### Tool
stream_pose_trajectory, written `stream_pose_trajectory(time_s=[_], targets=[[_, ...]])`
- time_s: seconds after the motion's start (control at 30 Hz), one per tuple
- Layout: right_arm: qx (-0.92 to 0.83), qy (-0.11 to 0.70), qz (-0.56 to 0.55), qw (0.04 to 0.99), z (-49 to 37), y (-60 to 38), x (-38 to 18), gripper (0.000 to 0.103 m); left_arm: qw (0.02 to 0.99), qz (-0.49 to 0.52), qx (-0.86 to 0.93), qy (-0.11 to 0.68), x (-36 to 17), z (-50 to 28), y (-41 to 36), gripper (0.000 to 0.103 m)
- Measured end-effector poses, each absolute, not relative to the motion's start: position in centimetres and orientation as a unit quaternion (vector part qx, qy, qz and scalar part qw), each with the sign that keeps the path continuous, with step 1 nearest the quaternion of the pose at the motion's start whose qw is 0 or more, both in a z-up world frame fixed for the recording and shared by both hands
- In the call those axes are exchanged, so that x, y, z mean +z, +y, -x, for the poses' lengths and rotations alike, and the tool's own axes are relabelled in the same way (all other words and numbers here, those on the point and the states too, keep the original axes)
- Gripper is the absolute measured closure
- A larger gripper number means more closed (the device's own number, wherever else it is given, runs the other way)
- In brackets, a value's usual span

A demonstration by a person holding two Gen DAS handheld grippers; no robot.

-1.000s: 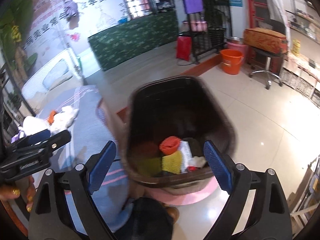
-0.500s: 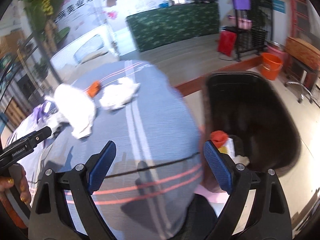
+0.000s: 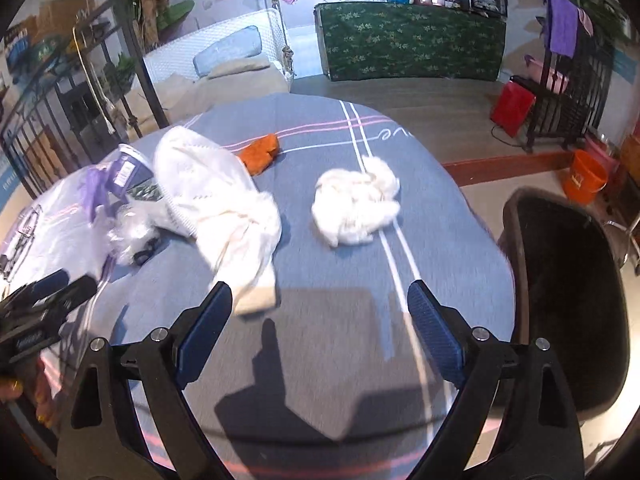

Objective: Collect trash
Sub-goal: 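Grasp a crumpled tissue with the right gripper while the left gripper grasps a white cloth, then carry the tissue to the bin and release it with the right gripper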

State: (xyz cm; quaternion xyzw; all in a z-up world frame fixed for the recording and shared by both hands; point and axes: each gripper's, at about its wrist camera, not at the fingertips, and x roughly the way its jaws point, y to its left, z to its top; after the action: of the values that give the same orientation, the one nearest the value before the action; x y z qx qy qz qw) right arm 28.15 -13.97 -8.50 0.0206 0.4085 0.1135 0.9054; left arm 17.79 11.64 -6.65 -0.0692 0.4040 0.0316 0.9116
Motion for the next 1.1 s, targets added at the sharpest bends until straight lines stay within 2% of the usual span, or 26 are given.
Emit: stream_pose_trajectory(time_s=[0.27, 0.4, 0.5, 0.67, 0.83, 0.97, 1.1], targets=[[0.098, 0.433, 0.005, 0.896, -33.5, -14.0, -8.5, 0.017, 0.910, 0.068, -0.010, 0.409, -6.8, -17.9, 9.6, 0.012], [0.091, 0.445, 0.017, 0.891, -35.5, -13.7, -9.4, 0.035, 0.910, 0.060, -0.028, 0.409, -6.7, -18.1, 8.1, 0.012], [0.085, 0.455, 0.023, 0.886, -36.5, -13.9, -10.2, 0.059, 0.909, 0.061, -0.045, 0.409, -6.5, -18.4, 6.9, 0.012], [0.091, 0.436, 0.006, 0.896, -35.8, -14.8, -9.6, 0.078, 0.907, 0.063, -0.067, 0.411, -6.6, -19.5, 5.4, 0.013], [0.101, 0.403, 0.005, 0.910, -33.7, -15.4, -8.5, 0.080, 0.903, 0.075, -0.092, 0.413, -6.6, -21.1, 3.6, 0.015], [0.100, 0.382, 0.013, 0.919, -31.8, -16.0, -7.8, 0.080, 0.897, 0.072, -0.106, 0.423, -6.9, -22.6, 1.8, 0.022], [0.097, 0.366, 0.003, 0.925, -30.2, -17.1, -7.2, 0.080, 0.882, 0.087, -0.114, 0.449, -8.0, -24.4, 0.9, 0.034]])
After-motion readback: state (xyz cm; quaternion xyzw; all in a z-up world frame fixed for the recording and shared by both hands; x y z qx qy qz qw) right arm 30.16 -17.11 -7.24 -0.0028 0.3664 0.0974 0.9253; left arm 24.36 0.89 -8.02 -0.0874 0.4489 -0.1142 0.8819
